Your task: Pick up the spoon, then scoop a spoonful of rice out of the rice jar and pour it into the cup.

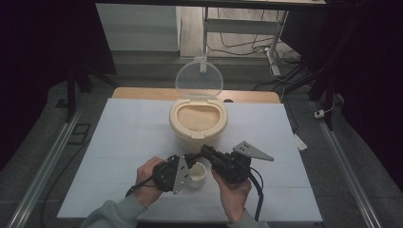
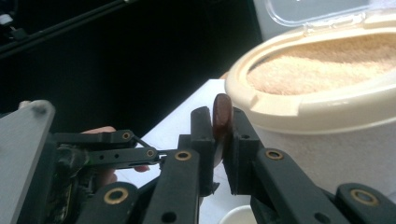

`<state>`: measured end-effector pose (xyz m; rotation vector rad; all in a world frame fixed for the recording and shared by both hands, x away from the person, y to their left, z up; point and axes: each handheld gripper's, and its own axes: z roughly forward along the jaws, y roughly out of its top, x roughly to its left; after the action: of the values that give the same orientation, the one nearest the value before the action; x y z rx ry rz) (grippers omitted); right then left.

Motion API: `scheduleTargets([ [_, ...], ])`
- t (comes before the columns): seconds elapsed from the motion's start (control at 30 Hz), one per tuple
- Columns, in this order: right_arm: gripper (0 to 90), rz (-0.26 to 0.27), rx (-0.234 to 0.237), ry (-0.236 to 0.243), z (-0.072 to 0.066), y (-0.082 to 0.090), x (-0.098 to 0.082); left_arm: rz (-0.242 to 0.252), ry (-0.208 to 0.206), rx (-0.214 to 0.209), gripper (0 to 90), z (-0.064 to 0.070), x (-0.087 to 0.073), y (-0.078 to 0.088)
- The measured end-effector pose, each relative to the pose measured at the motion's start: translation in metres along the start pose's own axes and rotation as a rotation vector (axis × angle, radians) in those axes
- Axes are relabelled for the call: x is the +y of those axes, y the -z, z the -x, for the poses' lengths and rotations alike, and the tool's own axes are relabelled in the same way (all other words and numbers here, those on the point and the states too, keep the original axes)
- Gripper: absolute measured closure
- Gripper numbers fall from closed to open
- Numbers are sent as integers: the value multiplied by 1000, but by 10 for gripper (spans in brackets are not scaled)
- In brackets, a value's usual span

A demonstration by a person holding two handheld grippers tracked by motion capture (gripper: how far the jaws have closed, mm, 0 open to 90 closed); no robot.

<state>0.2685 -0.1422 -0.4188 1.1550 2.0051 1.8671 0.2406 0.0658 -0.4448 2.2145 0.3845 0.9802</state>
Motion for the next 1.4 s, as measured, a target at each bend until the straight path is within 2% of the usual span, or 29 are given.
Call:
scheduleTargets([
  [0.03,834,0,0,0,0,0,0,11,15,-11,712,-2,0,1],
  [0.07,835,8,1,10,1,1,1,23,32,-22,671,-3,-1,3],
  [0.1,835,22,6,17,3,5,4,31,55,-40,564,-5,-2,4],
  [0.13,835,22,6,17,3,5,4,39,88,-64,564,-8,-3,7],
  [0.17,835,36,25,3,7,11,8,52,139,-110,510,-13,-6,10],
  [0.2,835,41,26,4,8,12,9,57,168,-138,481,-16,-8,12],
  [0.23,835,41,26,4,8,12,9,57,206,-170,481,-20,-12,14],
  [0.27,835,54,31,8,12,17,13,57,244,-194,427,-23,-17,17],
  [0.3,835,54,31,8,12,17,13,57,277,-213,427,-26,-22,19],
  [0.33,835,64,30,14,15,22,16,54,303,-226,390,-29,-28,22],
  [0.53,835,91,32,24,23,33,23,26,445,-253,321,-41,-71,36],
  [0.6,835,100,37,26,27,38,27,11,472,-253,304,-43,-87,40],
  [0.73,835,115,39,34,32,42,30,-18,555,-276,271,-48,-116,45],
  [0.93,835,135,30,43,37,49,35,-55,611,-260,238,-51,-144,51],
  [1.13,834,171,19,56,43,60,41,-55,618,-248,201,-54,-147,51],
  [1.27,834,182,19,56,46,63,44,-76,629,-252,173,-51,-150,47],
  [1.4,834,205,19,56,48,67,47,-86,621,-253,151,-51,-150,47],
])
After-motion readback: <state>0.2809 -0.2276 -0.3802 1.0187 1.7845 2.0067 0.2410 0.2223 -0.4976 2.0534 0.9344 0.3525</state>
